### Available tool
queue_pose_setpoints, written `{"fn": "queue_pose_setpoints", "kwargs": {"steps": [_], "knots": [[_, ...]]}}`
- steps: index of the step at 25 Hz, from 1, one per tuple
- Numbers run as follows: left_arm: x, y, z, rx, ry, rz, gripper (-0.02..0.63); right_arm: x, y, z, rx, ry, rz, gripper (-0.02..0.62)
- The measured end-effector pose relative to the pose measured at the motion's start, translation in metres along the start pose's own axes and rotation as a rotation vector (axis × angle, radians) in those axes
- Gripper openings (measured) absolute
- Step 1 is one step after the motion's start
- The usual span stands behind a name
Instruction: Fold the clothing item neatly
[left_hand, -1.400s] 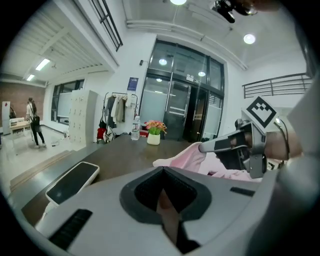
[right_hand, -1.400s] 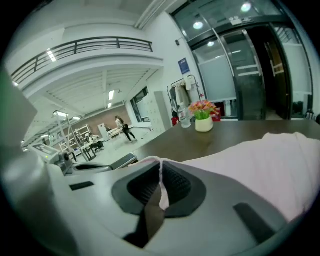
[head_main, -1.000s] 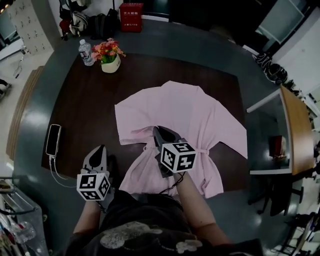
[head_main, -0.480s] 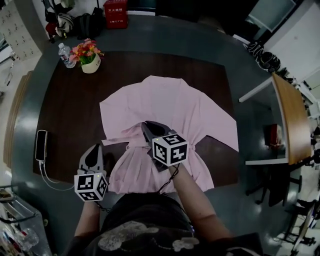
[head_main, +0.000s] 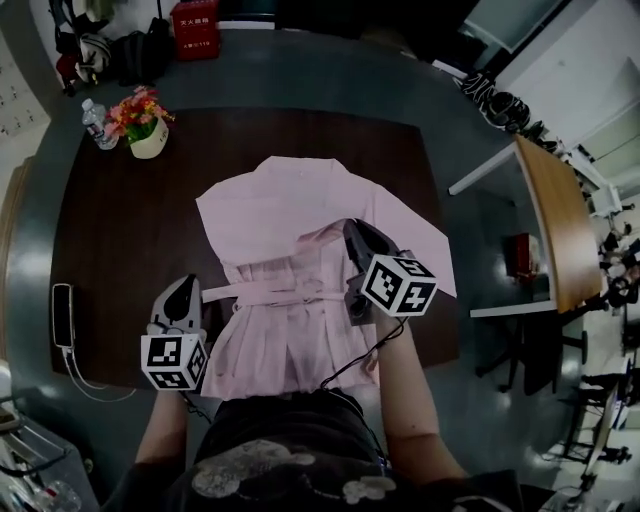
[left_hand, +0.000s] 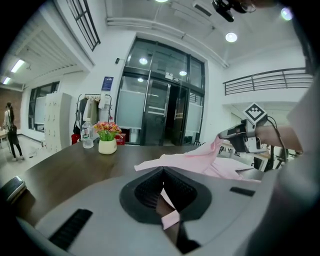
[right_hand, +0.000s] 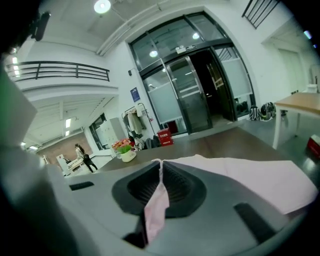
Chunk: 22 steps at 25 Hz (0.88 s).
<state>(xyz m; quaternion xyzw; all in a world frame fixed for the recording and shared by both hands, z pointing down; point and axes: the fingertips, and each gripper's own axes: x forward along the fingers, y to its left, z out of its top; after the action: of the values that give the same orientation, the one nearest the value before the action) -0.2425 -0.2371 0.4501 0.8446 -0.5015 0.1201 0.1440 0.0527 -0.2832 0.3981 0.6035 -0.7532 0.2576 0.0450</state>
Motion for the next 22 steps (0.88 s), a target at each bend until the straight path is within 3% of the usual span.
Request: {"fn": "queue_pose_setpoints", "kwargs": {"steps": [5, 11, 16, 22], "knots": [[0.012, -0.019, 0.003, 0.044, 0.014, 0.002, 0.011, -0.02, -0.075, -0.01, 0.093, -0.011, -0.086, 0.011], [0.024, -0.051, -0.006, 0.052, 0.046, 0.034, 0.011, -0.019, -0.131, -0.056, 0.178, 0.068, -0.093, 0.011], [0.033, -0.08, -0.008, 0.053, 0.058, 0.045, 0.011, -0.022, -0.155, -0.082, 0.11, 0.144, -0.114, 0.016], [0.041, -0.108, -0.007, 0.053, 0.055, 0.052, 0.011, -0.046, -0.199, -0.087, 0.037, 0.135, -0.244, 0.045]]}}
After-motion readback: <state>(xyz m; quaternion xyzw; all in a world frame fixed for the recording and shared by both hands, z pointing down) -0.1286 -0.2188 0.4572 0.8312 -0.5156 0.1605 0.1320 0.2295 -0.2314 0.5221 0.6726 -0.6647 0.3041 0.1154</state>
